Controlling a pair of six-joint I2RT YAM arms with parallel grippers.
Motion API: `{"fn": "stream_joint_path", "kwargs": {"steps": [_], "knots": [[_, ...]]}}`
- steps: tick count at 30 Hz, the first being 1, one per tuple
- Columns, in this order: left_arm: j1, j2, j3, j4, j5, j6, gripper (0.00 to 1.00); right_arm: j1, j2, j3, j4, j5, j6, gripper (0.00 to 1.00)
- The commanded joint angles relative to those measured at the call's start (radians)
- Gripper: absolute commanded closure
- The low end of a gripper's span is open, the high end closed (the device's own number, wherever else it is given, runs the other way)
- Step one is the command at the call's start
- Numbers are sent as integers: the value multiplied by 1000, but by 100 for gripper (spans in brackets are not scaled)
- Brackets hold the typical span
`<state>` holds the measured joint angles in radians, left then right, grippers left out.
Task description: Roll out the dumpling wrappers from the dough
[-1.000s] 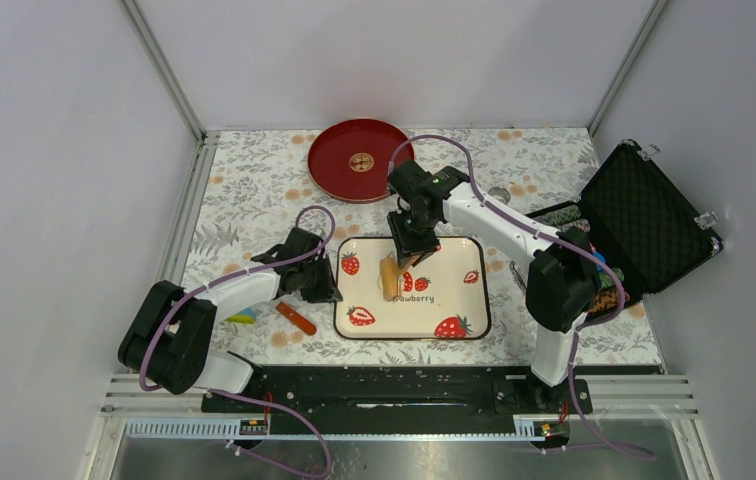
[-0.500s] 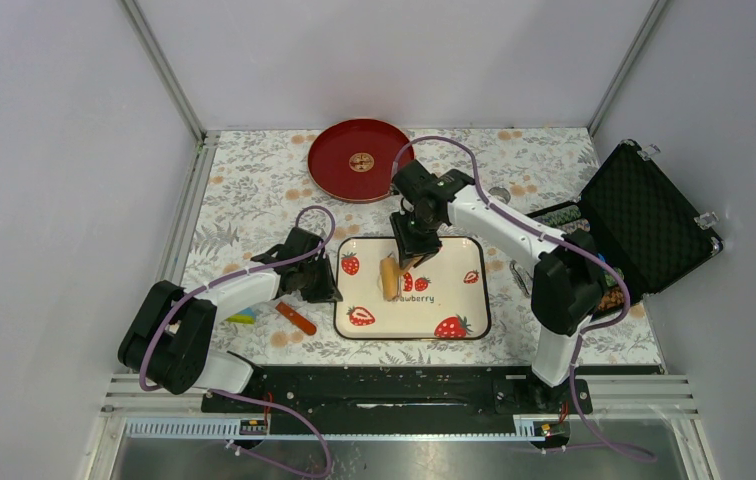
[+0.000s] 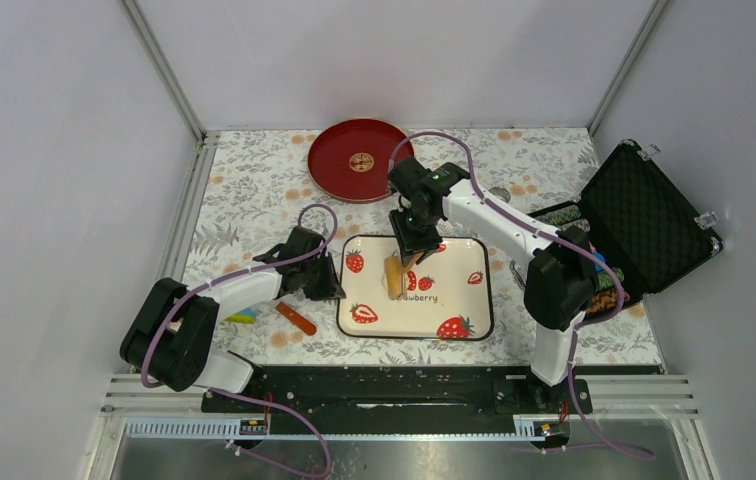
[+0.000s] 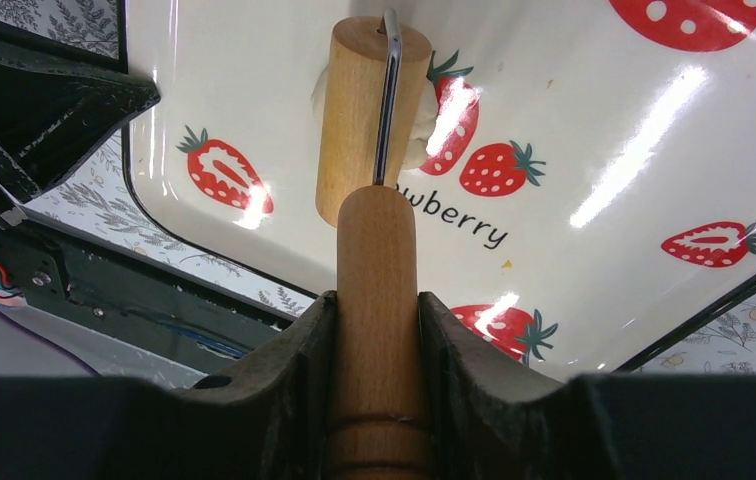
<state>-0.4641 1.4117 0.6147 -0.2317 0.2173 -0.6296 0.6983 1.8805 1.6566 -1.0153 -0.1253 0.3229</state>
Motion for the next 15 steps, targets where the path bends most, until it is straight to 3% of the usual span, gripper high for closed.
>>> {"fn": "stream_joint_path", "kwargs": {"steps": [1,15], "knots": [[5,24,-12,-56,-66,29,100,-8,-12,32,-127,128,-44,100],[5,25,-11,-56,-66,29,100,-9,-52,68,-136,94,-49,100]]}}
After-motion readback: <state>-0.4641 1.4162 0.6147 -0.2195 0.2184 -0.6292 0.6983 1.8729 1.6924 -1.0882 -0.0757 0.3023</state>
